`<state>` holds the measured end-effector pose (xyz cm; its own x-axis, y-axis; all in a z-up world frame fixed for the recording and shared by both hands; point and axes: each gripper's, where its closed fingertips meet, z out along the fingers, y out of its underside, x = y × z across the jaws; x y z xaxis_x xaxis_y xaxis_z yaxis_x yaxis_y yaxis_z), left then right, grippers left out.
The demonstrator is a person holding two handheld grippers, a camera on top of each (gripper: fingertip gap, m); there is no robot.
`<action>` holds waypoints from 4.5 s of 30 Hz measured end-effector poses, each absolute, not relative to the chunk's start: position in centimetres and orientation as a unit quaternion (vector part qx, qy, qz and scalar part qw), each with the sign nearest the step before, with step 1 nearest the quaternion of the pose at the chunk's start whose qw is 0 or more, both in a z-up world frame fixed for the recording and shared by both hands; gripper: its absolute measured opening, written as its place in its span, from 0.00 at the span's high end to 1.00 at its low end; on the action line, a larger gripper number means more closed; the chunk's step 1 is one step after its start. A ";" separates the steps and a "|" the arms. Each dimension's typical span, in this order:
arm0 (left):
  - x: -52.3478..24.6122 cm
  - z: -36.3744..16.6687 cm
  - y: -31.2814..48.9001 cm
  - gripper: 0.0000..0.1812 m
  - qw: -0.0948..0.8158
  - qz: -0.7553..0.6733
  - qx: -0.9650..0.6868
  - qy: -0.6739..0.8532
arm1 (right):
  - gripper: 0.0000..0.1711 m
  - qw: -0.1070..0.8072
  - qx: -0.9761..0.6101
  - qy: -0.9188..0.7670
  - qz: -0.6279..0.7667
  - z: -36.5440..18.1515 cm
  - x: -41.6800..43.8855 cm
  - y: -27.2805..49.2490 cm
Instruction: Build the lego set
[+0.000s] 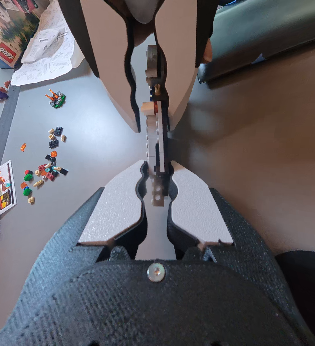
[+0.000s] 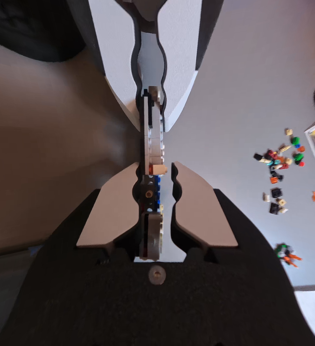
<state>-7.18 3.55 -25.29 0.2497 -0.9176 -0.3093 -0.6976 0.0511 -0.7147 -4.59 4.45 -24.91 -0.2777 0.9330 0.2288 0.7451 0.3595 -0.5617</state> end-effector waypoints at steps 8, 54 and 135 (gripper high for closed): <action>-7.0 -25.3 3.3 0.89 0.411 -0.129 -0.669 0.606 | 0.87 0.306 -0.506 -0.792 0.153 -24.7 -4.8 4.0; -5.9 -22.0 2.5 0.87 0.589 -0.101 -0.562 0.572 | 0.89 0.523 -0.415 -0.713 0.216 -22.2 -3.0 2.7; -7.4 -18.8 3.1 0.89 0.605 0.079 -0.564 0.557 | 0.76 0.529 -0.527 -0.615 0.253 -15.8 -4.4 3.0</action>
